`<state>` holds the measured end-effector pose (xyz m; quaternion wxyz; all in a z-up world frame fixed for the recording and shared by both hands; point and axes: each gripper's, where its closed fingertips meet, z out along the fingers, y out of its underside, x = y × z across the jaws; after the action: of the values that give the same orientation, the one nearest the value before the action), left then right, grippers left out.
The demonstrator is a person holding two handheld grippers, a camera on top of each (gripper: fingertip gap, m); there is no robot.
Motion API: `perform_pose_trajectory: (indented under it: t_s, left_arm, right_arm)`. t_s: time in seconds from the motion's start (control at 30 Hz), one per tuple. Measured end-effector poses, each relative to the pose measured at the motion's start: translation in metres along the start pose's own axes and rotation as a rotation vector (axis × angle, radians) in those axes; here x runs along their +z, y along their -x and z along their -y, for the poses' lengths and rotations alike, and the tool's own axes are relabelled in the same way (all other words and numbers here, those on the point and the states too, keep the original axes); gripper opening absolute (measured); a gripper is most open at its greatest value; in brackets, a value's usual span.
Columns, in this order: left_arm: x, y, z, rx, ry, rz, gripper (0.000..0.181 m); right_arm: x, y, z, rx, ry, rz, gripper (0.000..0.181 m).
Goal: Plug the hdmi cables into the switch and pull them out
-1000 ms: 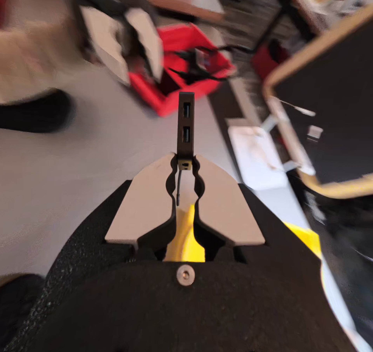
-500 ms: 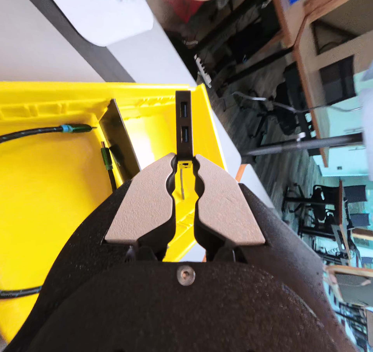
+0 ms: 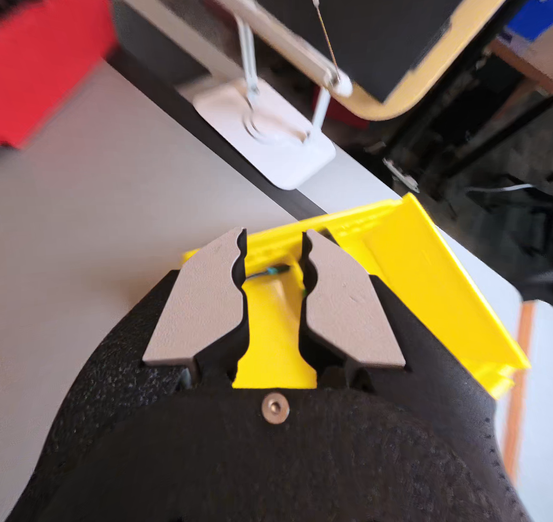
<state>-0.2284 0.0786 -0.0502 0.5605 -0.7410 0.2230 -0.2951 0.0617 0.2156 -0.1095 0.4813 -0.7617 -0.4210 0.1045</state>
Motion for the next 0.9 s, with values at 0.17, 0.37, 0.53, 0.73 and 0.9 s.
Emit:
perform_pose_trajectory:
  t_s: [0.17, 0.37, 0.53, 0.73, 0.9]
  left_arm:
    - [-0.010, 0.020, 0.008, -0.036, -0.073, 0.084, 0.031]
    - [-0.016, 0.051, 0.003, -0.074, -0.104, 0.206, 0.031]
    - [-0.013, 0.086, -0.026, -0.051, 0.011, 0.322, 0.034]
    - [-0.001, 0.129, -0.046, 0.151, 0.302, 0.460, 0.044]
    - [-0.005, 0.184, -0.078, 0.465, 0.858, 0.521, 0.060]
  right_arm:
    - [-0.041, 0.088, 0.025, 0.191, -0.298, 0.134, 0.030]
    - [-0.031, 0.183, -0.006, 0.094, -0.455, 0.318, 0.032]
    - [-0.024, 0.223, -0.024, 0.160, -0.513, 0.542, 0.032]
    - [-0.020, 0.232, -0.032, 0.140, -0.506, 0.547, 0.028]
    - [-0.024, 0.233, -0.031, 0.132, -0.513, 0.551, 0.025]
